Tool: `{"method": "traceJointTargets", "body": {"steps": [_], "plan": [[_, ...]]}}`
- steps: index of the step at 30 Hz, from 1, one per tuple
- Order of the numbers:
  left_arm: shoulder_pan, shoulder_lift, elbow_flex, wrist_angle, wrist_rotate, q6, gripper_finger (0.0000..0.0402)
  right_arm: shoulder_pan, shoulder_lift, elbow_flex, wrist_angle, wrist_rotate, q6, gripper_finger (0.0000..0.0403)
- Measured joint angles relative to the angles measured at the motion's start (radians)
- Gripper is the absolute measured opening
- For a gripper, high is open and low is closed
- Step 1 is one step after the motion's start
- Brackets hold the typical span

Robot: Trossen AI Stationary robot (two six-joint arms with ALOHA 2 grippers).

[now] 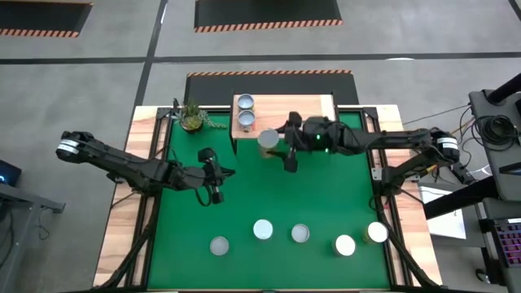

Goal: Pick and place cans onto a shelf
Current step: Put the canned pineapple on the shelf

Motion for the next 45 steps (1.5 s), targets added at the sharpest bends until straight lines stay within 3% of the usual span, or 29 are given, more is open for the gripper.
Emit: {"method": "traceJointTargets", "body": {"steps": [7, 14, 25, 33, 45], "plan": [[0.0, 0.008, -0.001, 0.001, -0.001, 0.002, 0.0, -0.164, 0.023, -0.049, 0.034, -0.104, -0.047, 0.0294], [0.0, 0.014, -0.002, -0.006, -0.003, 0.006, 0.0, -0.24, 0.028, -0.06, 0.079, -0.147, -0.036, 0.0297], [0.0, 0.014, -0.002, -0.006, -0.005, 0.006, 0.0, -0.272, 0.028, -0.061, 0.079, -0.144, -0.039, 0.0348], [0.0, 0.014, -0.002, -0.005, -0.005, 0.006, 0.0, -0.271, 0.004, -0.061, 0.056, -0.119, -0.047, 0.0338], [0.0, 0.014, -0.002, -0.005, -0.005, 0.006, 0.0, -0.219, -0.184, -0.032, -0.205, -0.079, -0.009, 0.0325]]}}
